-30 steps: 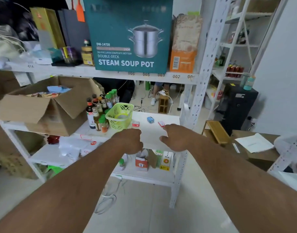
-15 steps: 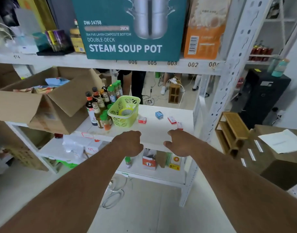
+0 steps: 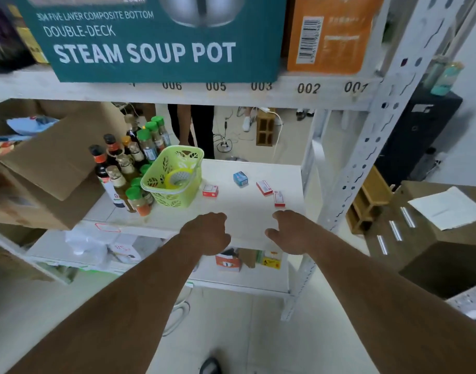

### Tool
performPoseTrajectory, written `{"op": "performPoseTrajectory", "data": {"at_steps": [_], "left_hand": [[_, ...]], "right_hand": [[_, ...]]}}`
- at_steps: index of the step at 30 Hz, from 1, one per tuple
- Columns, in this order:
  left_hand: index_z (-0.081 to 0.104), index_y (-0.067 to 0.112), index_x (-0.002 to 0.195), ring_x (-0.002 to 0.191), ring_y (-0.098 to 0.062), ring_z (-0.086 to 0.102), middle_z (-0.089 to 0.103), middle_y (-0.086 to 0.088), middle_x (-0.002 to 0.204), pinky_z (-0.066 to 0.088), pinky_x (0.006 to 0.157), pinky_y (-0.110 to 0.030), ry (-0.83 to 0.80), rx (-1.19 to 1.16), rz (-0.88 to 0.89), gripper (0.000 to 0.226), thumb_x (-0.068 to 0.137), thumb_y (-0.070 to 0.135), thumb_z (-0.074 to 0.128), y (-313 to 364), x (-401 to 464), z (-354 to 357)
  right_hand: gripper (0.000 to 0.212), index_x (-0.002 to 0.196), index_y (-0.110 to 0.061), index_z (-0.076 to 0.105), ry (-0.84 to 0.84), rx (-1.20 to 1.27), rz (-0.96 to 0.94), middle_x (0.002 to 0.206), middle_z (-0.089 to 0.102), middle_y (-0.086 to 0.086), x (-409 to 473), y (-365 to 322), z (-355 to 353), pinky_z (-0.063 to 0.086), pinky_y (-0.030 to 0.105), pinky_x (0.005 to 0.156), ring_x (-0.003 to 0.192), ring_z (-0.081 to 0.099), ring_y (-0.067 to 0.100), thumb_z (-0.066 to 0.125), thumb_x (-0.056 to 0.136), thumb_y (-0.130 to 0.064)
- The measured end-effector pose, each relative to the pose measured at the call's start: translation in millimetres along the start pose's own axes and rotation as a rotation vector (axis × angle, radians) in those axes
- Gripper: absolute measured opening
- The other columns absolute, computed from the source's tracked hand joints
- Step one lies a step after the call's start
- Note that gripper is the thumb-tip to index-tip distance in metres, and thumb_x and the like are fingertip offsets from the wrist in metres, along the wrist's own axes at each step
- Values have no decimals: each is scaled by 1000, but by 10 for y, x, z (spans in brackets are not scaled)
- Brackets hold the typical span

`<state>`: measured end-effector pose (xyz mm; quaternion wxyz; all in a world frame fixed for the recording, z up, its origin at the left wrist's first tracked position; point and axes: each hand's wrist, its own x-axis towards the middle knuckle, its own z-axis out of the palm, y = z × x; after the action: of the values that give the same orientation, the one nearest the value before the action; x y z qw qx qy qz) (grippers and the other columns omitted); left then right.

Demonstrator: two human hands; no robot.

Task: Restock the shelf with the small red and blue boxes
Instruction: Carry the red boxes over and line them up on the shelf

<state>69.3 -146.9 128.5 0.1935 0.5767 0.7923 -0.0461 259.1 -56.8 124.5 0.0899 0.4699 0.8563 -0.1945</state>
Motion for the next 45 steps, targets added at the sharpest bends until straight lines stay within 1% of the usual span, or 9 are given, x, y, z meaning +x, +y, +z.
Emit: {"op": "performPoseTrajectory", "data": {"at_steps": [12,18,25,30,32,37,41,43,45], "left_hand": [[34,20,148,136,-26,41,41,-3,150,38,109,-42,-64,60,151,59,94,40,48,-369,1107,-18],[34,20,148,135,-26,43,42,-3,149,40,108,-43,-96,88,192,59,94,39,49,-516,1441,42],[34,19,148,134,-25,45,44,-4,148,41,106,-40,-71,55,260,58,95,37,49,-401,1863,-33],[29,20,151,140,-24,36,33,-3,156,34,112,-40,-42,33,300,59,98,36,47,-158,2231,13],[29,19,152,140,-24,38,33,-3,157,35,110,-38,-21,5,320,58,99,33,48,-42,2399,45],[38,14,144,136,-24,42,40,-6,150,38,106,-36,59,-92,300,54,97,33,54,212,2832,206],[53,11,122,115,-27,57,53,-9,125,47,90,-34,115,-152,227,43,89,38,61,379,3124,370],[56,12,115,108,-27,61,55,-8,115,51,87,-35,126,-172,203,50,85,51,63,451,3226,436],[54,13,119,109,-26,60,53,-7,117,51,87,-36,135,-133,173,62,82,62,61,519,3276,473]], "right_hand": [[59,150,-11,39,30,85,207,154,45,7,803,-95,124,37,38,112,138,45,26,46,102,-45],[57,148,-8,40,30,76,242,154,44,10,1049,-136,181,35,34,112,140,43,25,49,102,-40],[52,140,-11,47,106,171,363,141,54,9,1401,-3,206,46,37,105,128,53,26,56,98,-38],[39,122,-15,56,214,253,462,127,64,6,1650,191,342,54,40,96,112,63,25,55,93,-41],[35,118,-15,57,243,272,500,121,64,5,1737,296,412,55,38,94,109,63,24,55,95,-41],[31,110,-18,63,323,355,587,112,67,3,1993,512,600,55,35,89,103,65,23,55,95,-43],[31,106,-17,65,356,384,601,109,68,3,2162,631,743,55,32,88,99,66,21,58,94,-44],[36,110,-16,64,371,387,609,111,66,3,2221,659,791,54,34,92,102,66,21,55,95,-48],[44,114,-15,64,383,361,613,114,64,3,2268,673,810,52,31,92,105,65,20,53,95,-54]]}}
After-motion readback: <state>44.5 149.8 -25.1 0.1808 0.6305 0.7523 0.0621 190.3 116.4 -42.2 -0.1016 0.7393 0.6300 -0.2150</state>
